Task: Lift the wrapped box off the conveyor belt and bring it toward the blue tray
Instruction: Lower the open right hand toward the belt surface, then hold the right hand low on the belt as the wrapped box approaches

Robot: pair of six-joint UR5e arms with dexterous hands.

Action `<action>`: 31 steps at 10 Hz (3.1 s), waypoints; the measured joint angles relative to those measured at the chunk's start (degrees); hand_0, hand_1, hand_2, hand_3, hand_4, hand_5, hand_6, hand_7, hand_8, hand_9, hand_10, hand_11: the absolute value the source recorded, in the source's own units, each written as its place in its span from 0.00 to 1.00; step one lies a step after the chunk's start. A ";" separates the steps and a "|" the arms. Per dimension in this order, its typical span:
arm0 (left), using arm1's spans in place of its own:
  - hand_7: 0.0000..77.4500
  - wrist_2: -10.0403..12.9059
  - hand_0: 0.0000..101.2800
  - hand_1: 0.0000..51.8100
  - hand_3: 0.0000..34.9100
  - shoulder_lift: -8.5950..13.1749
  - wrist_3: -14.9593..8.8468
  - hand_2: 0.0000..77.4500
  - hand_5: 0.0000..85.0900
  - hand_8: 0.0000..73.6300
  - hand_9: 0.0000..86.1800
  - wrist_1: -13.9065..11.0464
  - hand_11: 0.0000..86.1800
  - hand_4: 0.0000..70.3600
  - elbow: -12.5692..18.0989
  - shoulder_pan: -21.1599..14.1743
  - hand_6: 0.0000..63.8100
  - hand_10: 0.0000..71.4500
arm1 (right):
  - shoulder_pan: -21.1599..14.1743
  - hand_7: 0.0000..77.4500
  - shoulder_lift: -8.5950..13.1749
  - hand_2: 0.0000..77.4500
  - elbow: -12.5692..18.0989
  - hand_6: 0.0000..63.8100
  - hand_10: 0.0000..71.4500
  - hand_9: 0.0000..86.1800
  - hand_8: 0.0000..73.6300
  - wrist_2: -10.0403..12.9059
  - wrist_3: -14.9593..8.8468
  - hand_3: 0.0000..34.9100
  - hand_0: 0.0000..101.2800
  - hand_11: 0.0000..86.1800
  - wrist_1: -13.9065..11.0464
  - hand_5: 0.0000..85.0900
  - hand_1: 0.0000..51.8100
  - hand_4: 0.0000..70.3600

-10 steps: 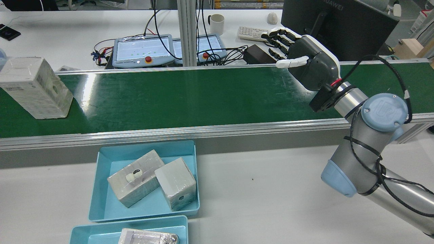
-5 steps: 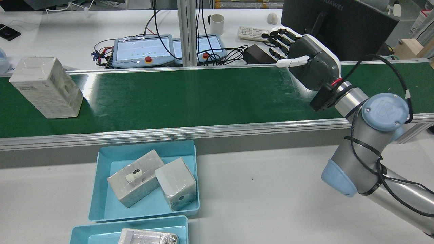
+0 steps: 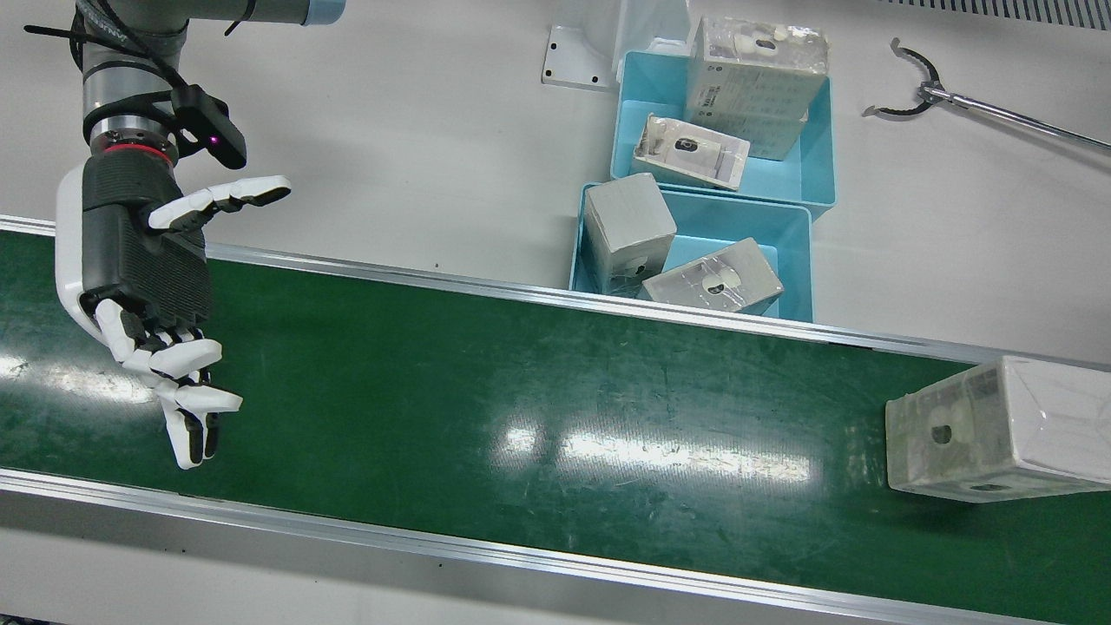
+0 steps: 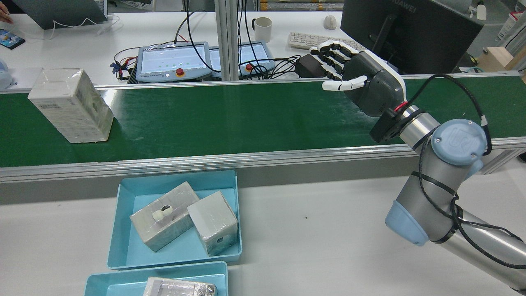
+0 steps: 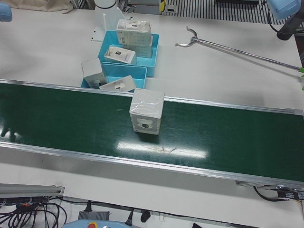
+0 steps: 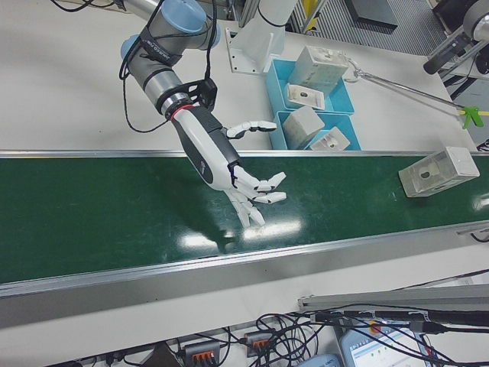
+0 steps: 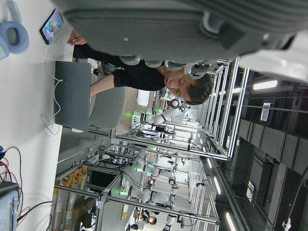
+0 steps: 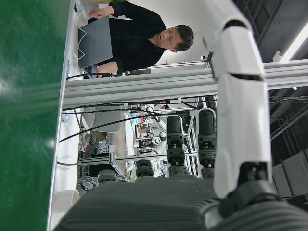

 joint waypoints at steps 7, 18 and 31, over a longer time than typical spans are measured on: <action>0.00 0.00 0.00 0.00 0.00 0.00 0.00 0.01 0.01 0.00 0.00 0.00 0.00 0.00 0.00 0.00 0.01 0.01 | -1.94 0.34 3.69 0.27 -0.64 0.07 0.00 0.06 0.00 -0.19 -1.41 0.63 0.52 0.02 -10.64 0.47 0.38 0.18; 0.00 0.00 0.00 0.00 0.00 0.00 0.00 0.01 0.01 0.00 0.00 0.00 0.00 0.00 0.00 0.00 0.01 0.01 | -1.90 0.33 4.71 0.19 -2.61 0.05 0.00 0.06 0.00 -0.21 -1.87 0.63 0.47 0.02 -7.06 0.45 0.26 0.18; 0.00 0.00 0.00 0.00 0.00 0.00 0.00 0.01 0.01 0.00 0.00 0.00 0.00 0.00 0.00 0.00 0.00 0.01 | -2.05 0.33 4.42 0.25 -2.62 0.06 0.00 0.06 0.00 -0.04 -1.70 0.67 0.48 0.02 -6.87 0.46 0.27 0.19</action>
